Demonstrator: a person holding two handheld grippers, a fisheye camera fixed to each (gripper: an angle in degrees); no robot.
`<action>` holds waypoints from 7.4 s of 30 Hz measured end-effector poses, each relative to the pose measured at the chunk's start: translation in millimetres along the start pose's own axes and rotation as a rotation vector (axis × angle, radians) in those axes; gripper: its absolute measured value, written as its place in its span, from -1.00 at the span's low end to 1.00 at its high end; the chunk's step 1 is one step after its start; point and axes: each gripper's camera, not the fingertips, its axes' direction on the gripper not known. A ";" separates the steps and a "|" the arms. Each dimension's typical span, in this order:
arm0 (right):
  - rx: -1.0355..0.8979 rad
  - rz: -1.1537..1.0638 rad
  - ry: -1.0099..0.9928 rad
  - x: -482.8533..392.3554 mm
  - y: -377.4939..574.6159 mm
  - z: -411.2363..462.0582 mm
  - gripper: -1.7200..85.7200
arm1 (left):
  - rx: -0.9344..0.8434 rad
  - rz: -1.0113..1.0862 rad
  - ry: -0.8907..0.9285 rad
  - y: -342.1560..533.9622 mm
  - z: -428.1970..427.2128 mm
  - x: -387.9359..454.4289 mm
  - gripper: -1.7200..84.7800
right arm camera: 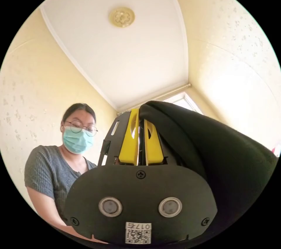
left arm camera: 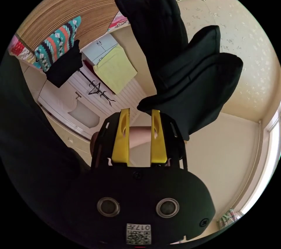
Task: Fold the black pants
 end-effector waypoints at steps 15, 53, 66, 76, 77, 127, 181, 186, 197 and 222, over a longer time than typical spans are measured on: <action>-0.243 -0.269 -0.054 3.0 49.4 140.9 -0.96 | 0.059 0.035 0.199 -8.4 -34.1 96.8 -0.59; -1.305 1.072 1.446 380.1 414.5 -356.1 -0.72 | 0.237 1.057 -0.584 81.2 -80.7 -168.1 -0.82; -1.423 -0.023 1.088 306.0 441.4 -55.7 -0.71 | 0.002 1.133 -0.933 92.2 28.7 -432.4 -0.81; -1.298 -0.248 1.128 237.6 403.4 -19.4 -0.83 | -0.305 1.330 -0.869 153.2 -18.9 -527.8 -0.78; -1.231 -0.260 1.119 222.8 385.6 -17.7 -0.83 | -0.300 1.337 -0.883 158.2 -27.7 -531.4 -0.78; -0.746 -0.629 0.870 -108.5 44.9 105.3 -0.90 | -0.147 2.126 -1.352 441.3 315.4 -374.0 -0.89; -0.442 1.743 0.751 108.0 12.6 -673.7 -0.90 | 0.333 -0.021 -1.483 -144.7 -168.9 246.5 -0.86; -0.341 1.797 1.272 44.7 -52.1 -716.4 -0.91 | 0.884 0.108 -1.583 -81.9 -162.2 335.0 -0.95; -0.443 1.815 1.125 40.1 -81.2 -685.3 -0.90 | -0.267 0.149 -1.972 -258.4 14.5 244.0 -0.81; -0.751 1.609 1.181 -72.1 -141.6 -651.2 -0.90 | -0.152 -0.111 -1.669 -194.3 -71.2 268.7 -0.86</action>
